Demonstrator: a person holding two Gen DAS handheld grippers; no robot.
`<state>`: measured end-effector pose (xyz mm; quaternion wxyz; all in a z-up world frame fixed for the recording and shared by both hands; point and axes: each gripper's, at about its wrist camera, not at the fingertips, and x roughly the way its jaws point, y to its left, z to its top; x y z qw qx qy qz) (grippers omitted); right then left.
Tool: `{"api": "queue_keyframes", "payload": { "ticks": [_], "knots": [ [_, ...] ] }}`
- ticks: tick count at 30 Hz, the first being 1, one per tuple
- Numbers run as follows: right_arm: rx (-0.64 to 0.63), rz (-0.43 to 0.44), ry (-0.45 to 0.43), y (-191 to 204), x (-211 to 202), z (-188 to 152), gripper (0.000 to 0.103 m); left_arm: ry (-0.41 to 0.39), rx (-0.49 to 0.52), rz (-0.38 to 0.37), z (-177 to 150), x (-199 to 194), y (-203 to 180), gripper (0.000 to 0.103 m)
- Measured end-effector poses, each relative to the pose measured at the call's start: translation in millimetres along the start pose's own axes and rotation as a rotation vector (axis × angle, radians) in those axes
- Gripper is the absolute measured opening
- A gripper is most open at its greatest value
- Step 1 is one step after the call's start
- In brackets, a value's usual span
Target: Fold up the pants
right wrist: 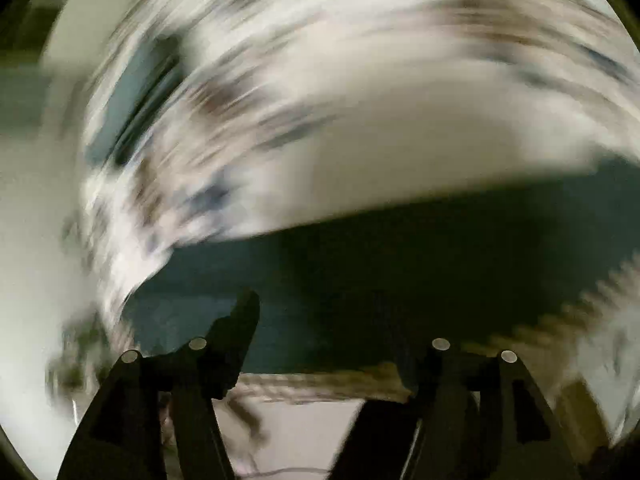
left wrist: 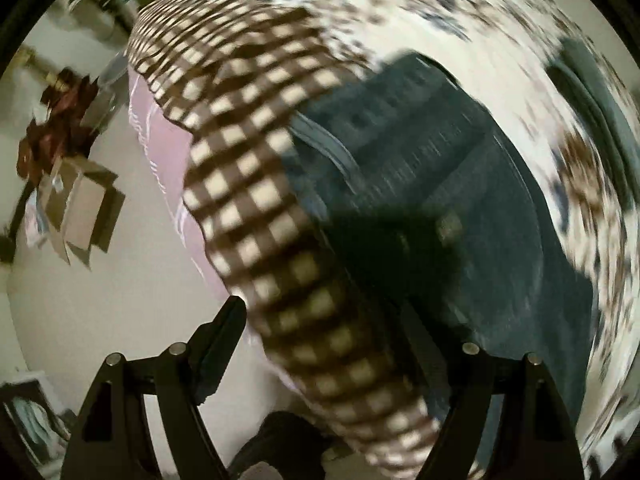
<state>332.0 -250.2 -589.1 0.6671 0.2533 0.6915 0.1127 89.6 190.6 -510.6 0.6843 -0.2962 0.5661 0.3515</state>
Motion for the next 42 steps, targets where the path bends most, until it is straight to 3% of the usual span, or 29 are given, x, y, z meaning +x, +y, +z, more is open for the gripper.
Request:
{"api": "queue_keyframes", "payload": {
  "ticks": [3,6,8,9,10,11,13,16,19,21,22,23,27,29,30,38,42],
  "knots": [
    [-0.194,0.025,0.129,89.6,87.7,35.6,0.067,0.018,-0.048,-0.014,19.7,13.2,12.8,0.079],
    [-0.350,-0.100,0.265,141.0,164.1,60.1,0.068,0.091,-0.068,-0.028,28.7,33.6,19.9,0.082],
    [-0.364,-0.149,0.341,148.9,189.5,63.1,0.066,0.143,-0.068,-0.054,30.8,46.7,23.6,0.086],
    [-0.368,-0.139,0.352,152.5,193.3,63.4,0.061,0.149,-0.060,-0.051,31.1,49.4,24.4,0.093],
    [-0.379,-0.113,0.333,155.6,190.4,63.2,0.031,0.152,-0.045,-0.052,31.6,51.9,26.4,0.095],
    [-0.386,-0.123,0.299,157.4,183.3,64.2,0.009,0.153,-0.030,-0.060,31.8,53.9,28.3,0.098],
    [-0.374,-0.104,0.253,159.0,170.7,69.1,0.003,0.153,-0.020,-0.079,31.8,56.7,32.6,0.101],
    [-0.336,-0.075,0.220,155.1,169.9,79.3,0.003,0.141,-0.011,-0.097,30.6,60.3,39.7,0.102],
    [-0.337,-0.055,0.231,146.6,170.5,73.4,0.007,0.105,0.032,-0.047,28.9,48.2,30.4,0.102],
    [-0.311,-0.027,0.188,137.2,158.6,74.4,0.027,0.069,0.071,-0.025,25.9,31.2,22.5,0.102],
    [-0.294,-0.011,0.158,132.5,150.8,71.8,0.056,0.041,0.096,-0.023,22.9,19.1,17.1,0.102],
    [-0.263,0.032,0.114,122.6,132.5,69.0,0.069,0.020,0.119,-0.017,20.6,10.3,13.1,0.102],
    [-0.134,0.113,-0.041,57.0,56.8,37.0,0.083,-0.069,0.262,0.008,-11.5,-36.2,-28.4,0.102],
    [-0.045,0.143,-0.119,2.3,18.1,9.5,0.100,-0.078,0.329,-0.007,-32.5,-53.5,-61.4,0.102],
    [0.006,0.141,-0.167,-32.6,-4.0,-7.3,0.102,-0.078,0.369,-0.021,-49.9,-58.4,-76.8,0.102],
    [0.438,0.065,-0.415,-293.7,-135.0,-122.5,0.103,0.017,0.668,-0.097,-188.0,-48.7,-210.9,0.102],
    [0.625,0.062,-0.513,-400.5,-178.1,-147.6,0.101,0.034,0.779,-0.086,-240.1,-44.1,-261.6,0.102]
  ]
}}
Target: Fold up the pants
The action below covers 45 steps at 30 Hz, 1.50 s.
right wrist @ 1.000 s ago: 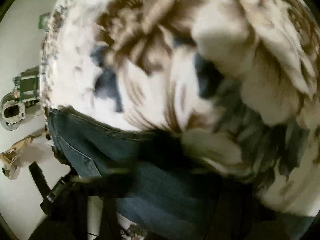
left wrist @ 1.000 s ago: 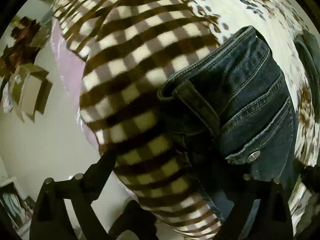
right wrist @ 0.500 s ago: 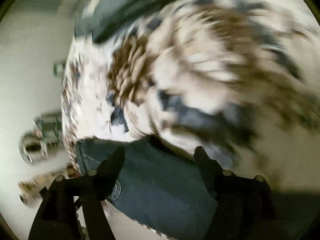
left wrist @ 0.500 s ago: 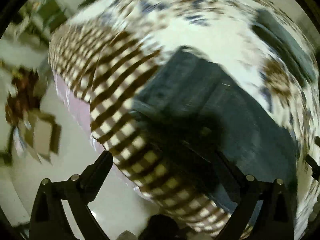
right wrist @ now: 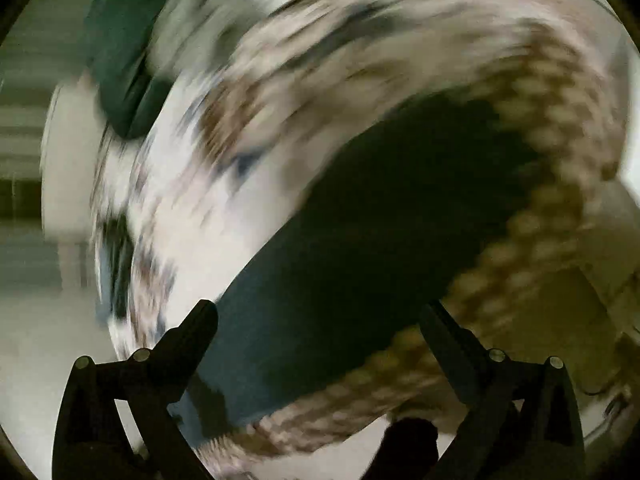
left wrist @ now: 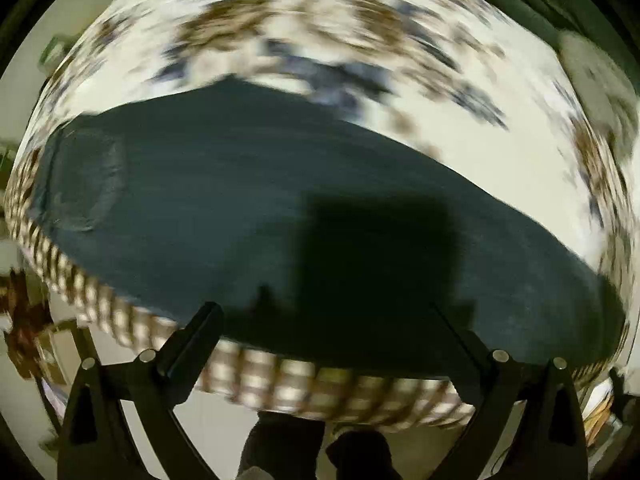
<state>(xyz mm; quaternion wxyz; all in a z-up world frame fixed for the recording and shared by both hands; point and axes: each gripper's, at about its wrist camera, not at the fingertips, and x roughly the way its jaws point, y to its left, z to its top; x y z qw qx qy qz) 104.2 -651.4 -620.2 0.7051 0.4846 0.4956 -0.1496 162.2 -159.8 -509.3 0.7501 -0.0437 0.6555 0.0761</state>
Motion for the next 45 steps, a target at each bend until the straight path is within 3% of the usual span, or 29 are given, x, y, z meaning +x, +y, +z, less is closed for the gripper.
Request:
{"api": "queue_keyframes", "payload": {
  "ticks": [2,4,7,9,10,11,12,14,20,22,24,25,27,28,29,32,35,39,40,41,45],
  "knots": [
    [-0.035,-0.014,-0.051,-15.1,-11.1,34.1,0.100,0.002,0.051,0.012,-1.2,2.2,-27.8,0.102],
    [-0.112,-0.042,-0.033,-13.3,-6.1,64.1,0.099,0.006,0.094,0.016,-2.5,3.5,-52.9,0.102],
    [-0.197,-0.082,0.060,-8.3,21.2,99.0,0.094,-0.001,0.140,0.030,-4.1,2.4,-78.5,0.102],
    [-0.222,-0.167,0.139,-9.2,44.8,110.1,0.086,0.001,0.159,0.038,-4.7,1.5,-89.9,0.102],
    [-0.232,-0.168,0.159,-10.8,51.1,113.3,0.065,0.002,0.163,0.041,-5.1,0.7,-93.7,0.102],
    [-0.254,-0.161,0.171,-10.2,55.5,113.5,0.030,0.002,0.167,0.044,-6.2,0.5,-97.5,0.102],
    [-0.292,-0.180,0.166,-6.1,55.8,111.0,0.016,0.003,0.172,0.050,-6.4,0.0,-100.3,0.102],
    [-0.374,-0.184,0.104,6.3,43.3,102.6,0.006,0.012,0.175,0.055,-8.1,1.6,-104.0,0.102],
    [-0.500,-0.104,-0.111,39.6,-9.1,79.9,0.005,0.011,0.182,0.078,-9.9,1.8,-105.1,0.102],
    [-0.495,-0.173,-0.048,30.6,5.0,86.0,0.005,0.010,0.183,0.086,-6.2,4.1,-104.4,0.102],
    [-0.424,-0.304,0.042,3.2,29.7,94.8,0.018,0.014,0.174,0.088,-4.6,6.1,-103.4,0.102],
    [-0.368,-0.302,0.051,-11.2,30.7,96.4,0.024,0.016,0.171,0.088,-2.9,7.1,-102.1,0.102],
    [-0.251,-0.214,0.035,-32.2,17.7,93.3,0.047,0.017,0.164,0.086,-1.3,9.0,-99.8,0.102],
    [-0.192,-0.161,0.018,-41.6,9.0,89.7,0.063,0.018,0.162,0.085,-1.0,11.1,-98.6,0.102],
    [-0.129,-0.097,0.000,-51.1,0.0,83.7,0.065,0.023,0.162,0.086,-0.7,14.6,-97.4,0.102],
    [0.021,0.067,0.024,-73.1,-2.4,62.3,0.065,0.052,0.161,0.073,-3.0,31.1,-94.7,0.102],
    [0.129,0.161,0.077,-88.8,28.2,42.8,0.065,0.105,0.117,0.038,-4.1,52.7,-85.3,0.102],
    [0.134,0.325,-0.041,-89.9,45.0,33.7,0.062,0.120,0.068,-0.025,-3.4,65.8,-72.4,0.102],
    [0.131,0.377,-0.059,-86.7,47.4,34.9,0.051,0.121,0.067,-0.037,-2.8,67.5,-70.6,0.103],
    [0.125,0.410,-0.063,-84.0,49.5,35.3,0.047,0.120,0.069,-0.046,-2.3,69.2,-69.3,0.103],
    [0.124,0.441,-0.014,-69.4,84.0,43.6,0.047,0.117,0.085,-0.066,-1.5,79.3,-67.7,0.103]
  ]
}}
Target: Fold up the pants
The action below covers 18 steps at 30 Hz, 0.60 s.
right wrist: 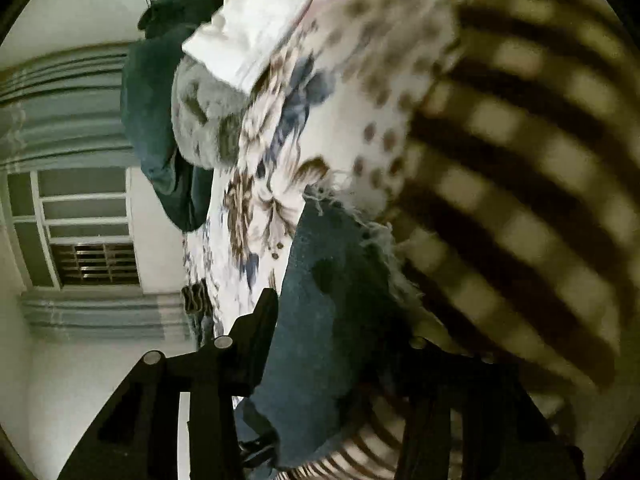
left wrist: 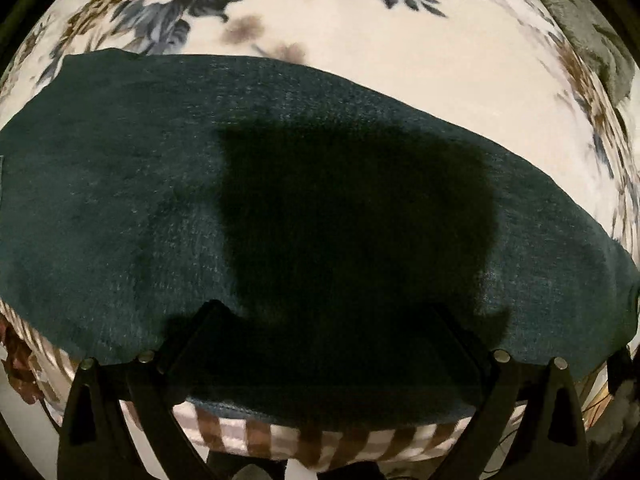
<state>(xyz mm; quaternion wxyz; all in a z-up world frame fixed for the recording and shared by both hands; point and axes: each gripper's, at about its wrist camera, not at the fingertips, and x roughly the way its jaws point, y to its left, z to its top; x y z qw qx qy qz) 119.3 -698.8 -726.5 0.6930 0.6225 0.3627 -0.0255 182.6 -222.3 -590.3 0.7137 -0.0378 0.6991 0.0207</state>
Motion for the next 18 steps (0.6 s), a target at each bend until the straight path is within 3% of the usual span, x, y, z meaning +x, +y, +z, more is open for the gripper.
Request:
{"api": "queue_keyframes", "payload": {
  "ticks": [3,4,5,6,9,12,18],
  "knots": [
    [0.042,0.030,-0.018,-1.0,19.5,6.4,0.047,-0.019,-0.003,0.007,-1.3,2.7,-0.2,0.103],
    [0.034,0.024,-0.030,3.9,21.0,7.1,0.040,-0.029,-0.005,0.010,-2.6,3.0,-0.6,0.103],
    [0.016,-0.005,-0.047,10.4,22.4,6.4,0.009,-0.029,-0.006,0.014,-3.0,5.8,-5.0,0.103],
    [0.003,-0.030,-0.059,17.9,23.2,5.0,0.007,-0.023,-0.002,0.014,-3.1,5.5,-5.9,0.103],
    [-0.036,-0.068,-0.098,44.4,2.6,2.5,0.007,-0.014,-0.004,-0.014,-5.1,-3.1,-3.7,0.103],
    [-0.121,-0.101,-0.105,94.8,-16.3,-11.4,0.007,-0.082,-0.017,-0.020,-9.0,-29.4,8.8,0.103],
    [-0.354,-0.193,-0.095,215.5,-18.7,-83.9,0.007,-0.175,-0.091,0.013,-21.8,-78.5,66.9,0.103]
  ]
}}
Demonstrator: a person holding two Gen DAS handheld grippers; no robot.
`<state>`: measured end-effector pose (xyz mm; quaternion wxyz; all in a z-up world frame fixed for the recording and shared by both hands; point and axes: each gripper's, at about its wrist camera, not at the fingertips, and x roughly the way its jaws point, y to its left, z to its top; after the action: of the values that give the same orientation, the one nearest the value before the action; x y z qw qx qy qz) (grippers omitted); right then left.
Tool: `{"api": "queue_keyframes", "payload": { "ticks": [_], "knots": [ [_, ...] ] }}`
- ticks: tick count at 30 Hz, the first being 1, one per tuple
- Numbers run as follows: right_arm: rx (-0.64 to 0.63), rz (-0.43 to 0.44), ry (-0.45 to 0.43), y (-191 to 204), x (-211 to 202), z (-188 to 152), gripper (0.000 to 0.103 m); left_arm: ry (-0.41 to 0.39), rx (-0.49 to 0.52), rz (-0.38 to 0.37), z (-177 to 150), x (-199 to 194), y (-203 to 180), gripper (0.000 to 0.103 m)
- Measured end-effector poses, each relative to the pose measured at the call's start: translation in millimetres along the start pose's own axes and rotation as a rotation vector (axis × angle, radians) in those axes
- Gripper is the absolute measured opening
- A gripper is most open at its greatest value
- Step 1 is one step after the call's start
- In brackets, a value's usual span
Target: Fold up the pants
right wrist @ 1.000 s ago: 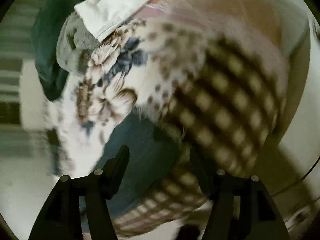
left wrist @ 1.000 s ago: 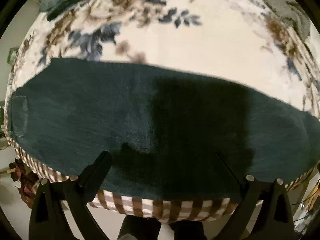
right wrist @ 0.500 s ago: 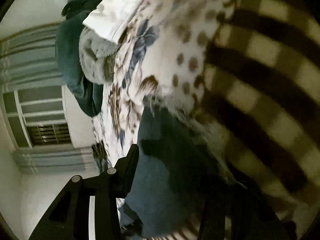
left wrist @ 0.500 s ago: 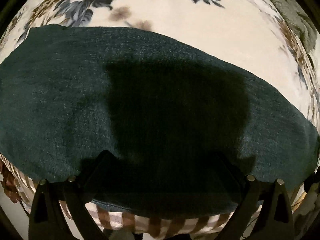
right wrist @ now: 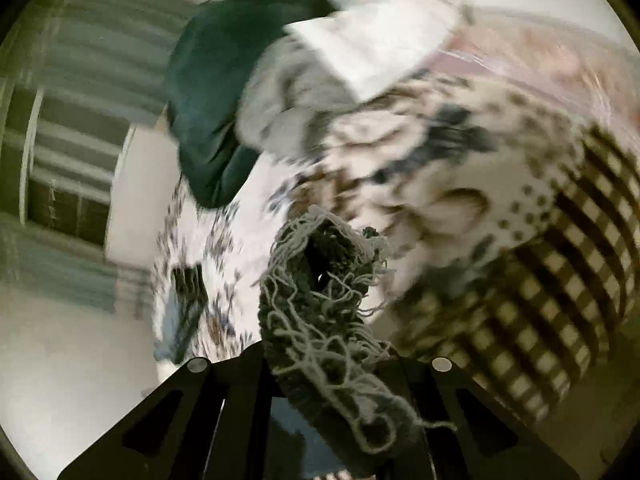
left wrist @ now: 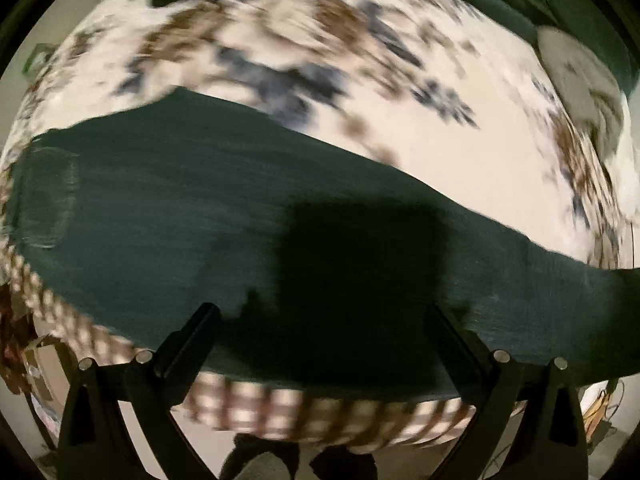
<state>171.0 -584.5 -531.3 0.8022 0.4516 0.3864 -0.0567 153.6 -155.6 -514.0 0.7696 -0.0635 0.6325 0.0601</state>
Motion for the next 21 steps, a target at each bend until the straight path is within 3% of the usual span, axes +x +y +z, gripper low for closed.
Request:
{"api": "queue_keyframes", "payload": {
  "ticks": [4,9,14,19,21],
  "knots": [
    [-0.139,-0.062,0.045,82.5,12.4,-47.2,0.007,-0.033,-0.068,0.038,5.8,-21.3,65.3,0.103],
    [-0.281,-0.132,0.144,159.4,73.6,-140.1,0.007,-0.045,-0.179,0.074,2.1,-34.0,141.4,0.103],
    [-0.352,-0.172,0.251,196.0,152.9,-230.8,0.007,-0.035,-0.269,0.106,-10.6,-31.8,210.4,0.103],
    [-0.420,-0.235,0.341,212.2,215.6,-301.4,0.008,-0.004,-0.296,0.138,-26.6,-26.7,244.9,0.103],
    [-0.463,-0.288,0.353,218.8,231.7,-321.4,0.012,0.000,-0.292,0.144,-31.4,-27.7,253.8,0.103]
  ]
}}
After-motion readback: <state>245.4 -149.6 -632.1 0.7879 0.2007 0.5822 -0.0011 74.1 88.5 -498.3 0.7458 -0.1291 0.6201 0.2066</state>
